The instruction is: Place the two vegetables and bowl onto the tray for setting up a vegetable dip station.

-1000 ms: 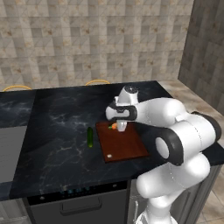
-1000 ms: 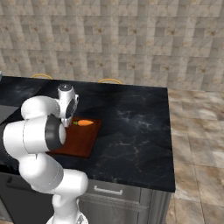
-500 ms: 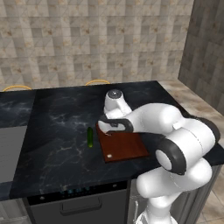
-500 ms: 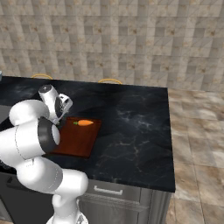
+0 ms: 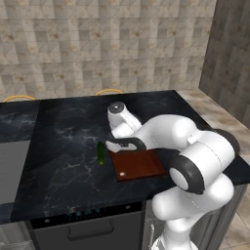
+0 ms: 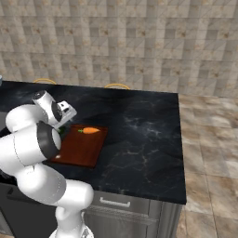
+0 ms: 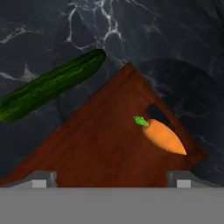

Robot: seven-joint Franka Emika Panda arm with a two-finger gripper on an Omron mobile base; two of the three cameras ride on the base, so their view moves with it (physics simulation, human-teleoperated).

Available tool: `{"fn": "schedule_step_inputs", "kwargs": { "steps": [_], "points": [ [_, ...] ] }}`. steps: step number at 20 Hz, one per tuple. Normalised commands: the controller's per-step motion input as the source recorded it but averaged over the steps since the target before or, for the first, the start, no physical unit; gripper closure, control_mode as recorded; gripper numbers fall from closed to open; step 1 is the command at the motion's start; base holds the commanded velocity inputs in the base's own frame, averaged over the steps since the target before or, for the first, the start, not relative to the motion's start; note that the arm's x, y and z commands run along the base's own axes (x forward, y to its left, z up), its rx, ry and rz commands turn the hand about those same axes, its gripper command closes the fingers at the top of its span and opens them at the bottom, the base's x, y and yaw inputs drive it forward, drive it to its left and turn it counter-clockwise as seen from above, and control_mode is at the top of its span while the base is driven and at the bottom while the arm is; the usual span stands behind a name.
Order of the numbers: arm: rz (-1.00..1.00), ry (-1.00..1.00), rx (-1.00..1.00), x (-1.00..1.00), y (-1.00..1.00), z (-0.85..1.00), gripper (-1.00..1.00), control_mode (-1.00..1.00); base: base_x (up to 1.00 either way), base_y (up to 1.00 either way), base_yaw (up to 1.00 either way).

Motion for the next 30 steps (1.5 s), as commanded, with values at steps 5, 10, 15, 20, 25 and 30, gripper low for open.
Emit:
{"fn": "schedule_step_inputs", "kwargs": {
  "steps": [5,10,15,20,25,30],
  "points": [
    [-0.25,0.00,0.14,0.00,0.00,0.12,-1.00,-1.00,0.00,0.00,0.00],
    [-0.21,0.04,0.16,0.00,0.00,0.15,-1.00,-1.00,0.00,0.00,0.00],
    [-0.23,0.01,0.13,0.00,0.00,0.01,-1.00,-1.00,0.00,0.00,0.00],
    [-0.22,0.02,0.14,0.00,0.06,0.00,-1.00,-1.00,0.00,0.00,0.00],
    [-0.21,0.02,0.14,0.00,0.10,0.00,-1.00,-1.00,0.00,0.00,0.00],
    [-0.20,0.00,0.09,0.00,0.13,0.00,-1.00,-1.00,0.00,0.00,0.00]
  ]
}}
